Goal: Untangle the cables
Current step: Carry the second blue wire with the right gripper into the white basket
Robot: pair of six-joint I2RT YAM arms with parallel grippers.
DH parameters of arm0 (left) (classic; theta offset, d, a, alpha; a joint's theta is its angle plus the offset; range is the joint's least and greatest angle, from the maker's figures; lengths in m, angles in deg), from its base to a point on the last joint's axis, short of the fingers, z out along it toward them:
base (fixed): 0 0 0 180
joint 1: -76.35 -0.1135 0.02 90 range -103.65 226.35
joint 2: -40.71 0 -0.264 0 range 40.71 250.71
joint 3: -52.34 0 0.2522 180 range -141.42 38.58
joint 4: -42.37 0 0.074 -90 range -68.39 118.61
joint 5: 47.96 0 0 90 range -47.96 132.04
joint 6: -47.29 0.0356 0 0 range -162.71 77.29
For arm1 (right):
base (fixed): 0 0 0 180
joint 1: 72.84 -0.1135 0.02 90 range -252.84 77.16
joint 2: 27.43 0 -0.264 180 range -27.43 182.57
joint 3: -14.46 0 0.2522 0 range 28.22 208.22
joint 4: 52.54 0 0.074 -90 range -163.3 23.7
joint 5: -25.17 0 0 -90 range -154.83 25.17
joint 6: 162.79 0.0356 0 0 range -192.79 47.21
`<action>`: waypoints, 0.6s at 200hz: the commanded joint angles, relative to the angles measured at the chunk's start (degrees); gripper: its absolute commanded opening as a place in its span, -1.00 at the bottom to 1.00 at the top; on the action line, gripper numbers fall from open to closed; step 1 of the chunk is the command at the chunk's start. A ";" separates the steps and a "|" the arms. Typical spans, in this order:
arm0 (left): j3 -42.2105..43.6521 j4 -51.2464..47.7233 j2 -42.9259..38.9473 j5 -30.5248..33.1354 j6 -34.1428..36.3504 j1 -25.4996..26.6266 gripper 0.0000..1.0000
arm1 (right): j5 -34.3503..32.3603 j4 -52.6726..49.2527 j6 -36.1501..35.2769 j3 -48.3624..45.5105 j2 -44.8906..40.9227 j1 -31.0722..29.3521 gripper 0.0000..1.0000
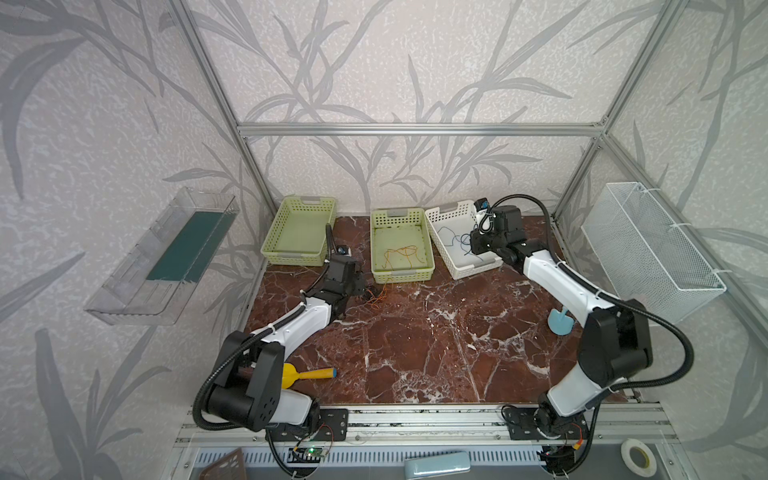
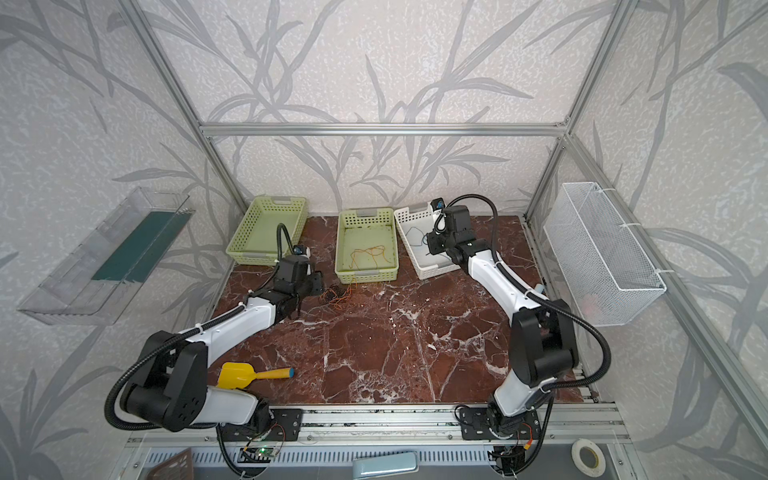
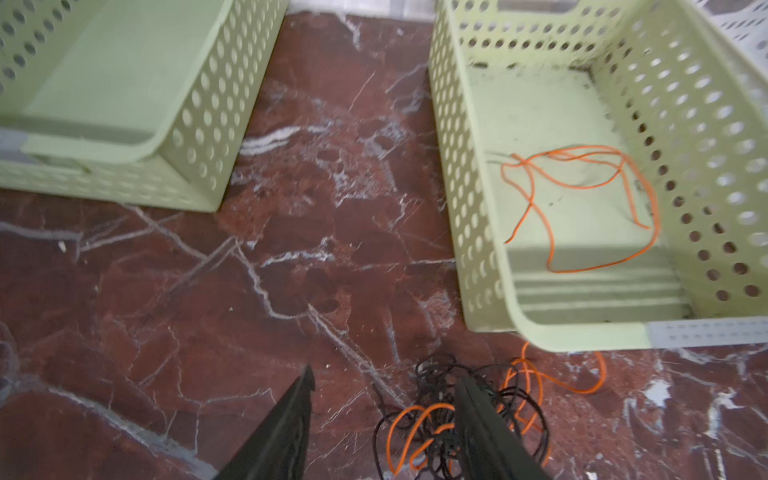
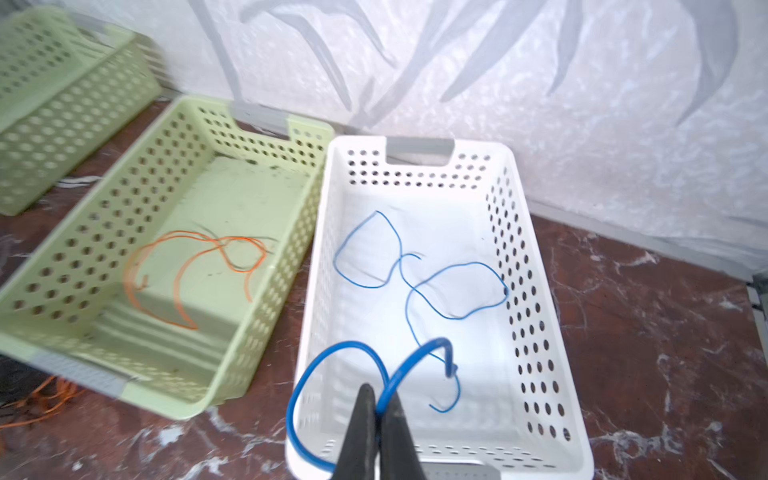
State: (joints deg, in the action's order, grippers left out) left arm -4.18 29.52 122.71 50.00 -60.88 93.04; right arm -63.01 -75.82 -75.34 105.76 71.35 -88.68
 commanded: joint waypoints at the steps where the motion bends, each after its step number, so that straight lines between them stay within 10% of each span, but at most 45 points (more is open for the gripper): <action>1: 0.59 1.18 1.51 -1.47 -4.15 -0.43 0.13 | -0.83 1.14 0.75 2.76 6.89 0.91 -1.00; 51: -0.19 3.48 6.60 -7.08 -2.35 -0.52 0.15 | -0.45 1.84 0.37 8.30 16.66 1.86 -1.00; 88: -1.99 4.88 10.76 -13.12 2.21 -0.52 0.17 | -0.04 -0.94 -0.24 9.24 15.43 1.95 -0.18; 120: -3.20 4.14 12.78 -16.68 2.44 -0.49 0.12 | 0.37 -0.34 0.47 5.27 8.89 2.01 0.09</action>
State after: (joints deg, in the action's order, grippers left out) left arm -5.69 33.37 134.75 37.76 -59.81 92.77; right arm -63.29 -75.78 -75.38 112.71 87.24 -87.04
